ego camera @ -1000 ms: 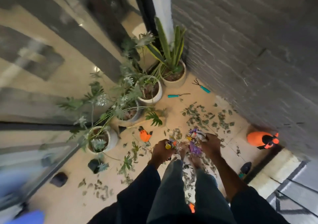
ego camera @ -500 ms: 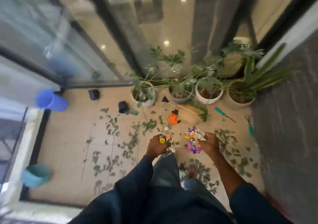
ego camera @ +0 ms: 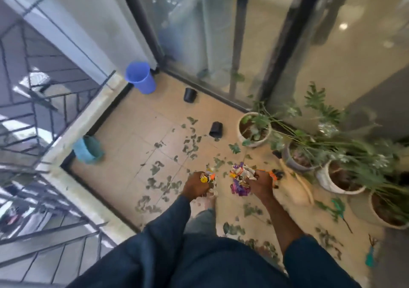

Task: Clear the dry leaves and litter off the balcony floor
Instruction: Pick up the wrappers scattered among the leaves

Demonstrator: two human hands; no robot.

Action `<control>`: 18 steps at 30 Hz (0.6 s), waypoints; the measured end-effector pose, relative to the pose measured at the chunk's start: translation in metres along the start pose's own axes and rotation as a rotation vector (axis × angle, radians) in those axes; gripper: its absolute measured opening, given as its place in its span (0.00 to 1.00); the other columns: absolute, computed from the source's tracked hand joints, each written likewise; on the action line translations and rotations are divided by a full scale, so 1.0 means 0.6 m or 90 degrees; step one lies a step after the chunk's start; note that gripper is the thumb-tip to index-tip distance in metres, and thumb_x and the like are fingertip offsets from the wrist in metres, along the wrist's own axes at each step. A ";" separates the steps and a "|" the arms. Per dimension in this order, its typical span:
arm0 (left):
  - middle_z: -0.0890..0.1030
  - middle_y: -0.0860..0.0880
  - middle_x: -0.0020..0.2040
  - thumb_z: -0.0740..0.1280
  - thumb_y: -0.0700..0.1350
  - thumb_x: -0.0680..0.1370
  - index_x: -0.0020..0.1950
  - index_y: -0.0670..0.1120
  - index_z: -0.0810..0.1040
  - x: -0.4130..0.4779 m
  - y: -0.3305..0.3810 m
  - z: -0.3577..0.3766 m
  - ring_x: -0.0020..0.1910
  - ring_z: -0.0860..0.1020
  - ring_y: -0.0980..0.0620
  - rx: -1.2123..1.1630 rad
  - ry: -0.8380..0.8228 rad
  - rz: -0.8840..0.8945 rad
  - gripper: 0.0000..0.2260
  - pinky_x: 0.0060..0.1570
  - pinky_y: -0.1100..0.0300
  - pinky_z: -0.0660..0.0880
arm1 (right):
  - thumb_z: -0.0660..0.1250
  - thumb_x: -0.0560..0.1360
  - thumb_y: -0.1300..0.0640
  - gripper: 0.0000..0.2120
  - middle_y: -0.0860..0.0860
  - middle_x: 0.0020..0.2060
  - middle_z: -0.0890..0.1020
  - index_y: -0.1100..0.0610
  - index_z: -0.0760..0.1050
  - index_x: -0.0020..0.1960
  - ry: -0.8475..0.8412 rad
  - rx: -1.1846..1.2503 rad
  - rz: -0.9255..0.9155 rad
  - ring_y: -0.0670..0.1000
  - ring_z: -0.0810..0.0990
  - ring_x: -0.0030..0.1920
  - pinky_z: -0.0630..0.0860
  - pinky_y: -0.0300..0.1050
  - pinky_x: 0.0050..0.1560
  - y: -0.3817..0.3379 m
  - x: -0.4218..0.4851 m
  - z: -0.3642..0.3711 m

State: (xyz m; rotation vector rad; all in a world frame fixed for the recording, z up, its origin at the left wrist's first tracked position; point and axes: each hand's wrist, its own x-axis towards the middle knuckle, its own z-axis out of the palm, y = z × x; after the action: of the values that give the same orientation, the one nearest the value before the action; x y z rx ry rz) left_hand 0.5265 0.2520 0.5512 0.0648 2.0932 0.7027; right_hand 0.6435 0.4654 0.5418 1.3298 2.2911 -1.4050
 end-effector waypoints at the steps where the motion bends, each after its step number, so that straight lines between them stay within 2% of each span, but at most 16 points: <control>1: 0.80 0.49 0.30 0.74 0.40 0.74 0.38 0.47 0.79 0.010 -0.007 -0.040 0.23 0.77 0.57 -0.021 0.014 -0.002 0.07 0.25 0.63 0.74 | 0.78 0.71 0.60 0.23 0.52 0.26 0.72 0.51 0.67 0.27 -0.008 -0.006 -0.004 0.50 0.72 0.34 0.62 0.45 0.30 -0.034 0.014 0.026; 4: 0.82 0.48 0.33 0.76 0.46 0.76 0.41 0.50 0.81 0.045 -0.036 -0.142 0.28 0.80 0.53 -0.078 0.056 -0.012 0.06 0.30 0.61 0.75 | 0.78 0.73 0.55 0.17 0.54 0.29 0.75 0.56 0.74 0.31 -0.025 -0.008 -0.048 0.51 0.74 0.35 0.63 0.47 0.32 -0.129 0.058 0.094; 5: 0.84 0.46 0.36 0.75 0.48 0.77 0.44 0.48 0.83 0.057 -0.048 -0.173 0.29 0.80 0.51 -0.100 0.065 -0.026 0.05 0.30 0.60 0.76 | 0.78 0.73 0.55 0.16 0.54 0.29 0.75 0.58 0.76 0.33 -0.033 -0.017 -0.056 0.52 0.74 0.34 0.63 0.47 0.31 -0.161 0.072 0.116; 7: 0.86 0.41 0.41 0.74 0.52 0.76 0.47 0.43 0.85 0.084 -0.077 -0.220 0.32 0.82 0.49 -0.139 0.091 -0.053 0.12 0.33 0.57 0.79 | 0.77 0.73 0.54 0.18 0.53 0.26 0.73 0.58 0.73 0.31 -0.044 -0.033 -0.085 0.51 0.71 0.31 0.62 0.44 0.29 -0.215 0.092 0.152; 10: 0.86 0.43 0.42 0.77 0.61 0.65 0.48 0.46 0.86 0.166 -0.158 -0.264 0.42 0.85 0.41 -0.207 0.149 -0.090 0.21 0.45 0.45 0.84 | 0.76 0.75 0.56 0.24 0.50 0.22 0.65 0.55 0.65 0.29 -0.076 -0.041 -0.161 0.47 0.62 0.27 0.57 0.45 0.28 -0.284 0.126 0.206; 12: 0.85 0.46 0.40 0.78 0.58 0.66 0.45 0.47 0.85 0.174 -0.152 -0.299 0.43 0.85 0.42 -0.249 0.173 -0.106 0.16 0.45 0.48 0.84 | 0.75 0.75 0.56 0.22 0.53 0.24 0.67 0.59 0.68 0.29 -0.087 -0.056 -0.159 0.50 0.64 0.29 0.57 0.46 0.30 -0.322 0.157 0.235; 14: 0.83 0.47 0.37 0.78 0.49 0.73 0.41 0.48 0.82 0.150 -0.113 -0.353 0.40 0.82 0.46 -0.288 0.199 -0.113 0.07 0.39 0.59 0.79 | 0.75 0.75 0.57 0.16 0.56 0.27 0.74 0.64 0.76 0.34 -0.111 -0.063 -0.146 0.51 0.67 0.30 0.61 0.45 0.29 -0.375 0.182 0.266; 16: 0.83 0.46 0.39 0.77 0.45 0.75 0.42 0.48 0.82 0.165 -0.107 -0.395 0.39 0.80 0.49 -0.325 0.214 -0.115 0.05 0.39 0.60 0.76 | 0.75 0.75 0.59 0.11 0.55 0.30 0.77 0.66 0.80 0.39 -0.144 -0.063 -0.153 0.49 0.69 0.31 0.63 0.35 0.26 -0.433 0.208 0.297; 18: 0.84 0.45 0.40 0.77 0.46 0.74 0.42 0.49 0.82 0.189 -0.108 -0.433 0.39 0.81 0.48 -0.348 0.225 -0.129 0.05 0.41 0.57 0.77 | 0.75 0.74 0.61 0.10 0.54 0.30 0.77 0.67 0.80 0.39 -0.170 -0.066 -0.177 0.49 0.71 0.33 0.63 0.34 0.26 -0.485 0.241 0.331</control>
State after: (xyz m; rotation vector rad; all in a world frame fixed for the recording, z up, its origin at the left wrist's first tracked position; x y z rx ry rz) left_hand 0.2713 0.1127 0.5468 -0.6051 2.1153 1.1991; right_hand 0.2811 0.3489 0.5452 0.7624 2.3915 -1.4169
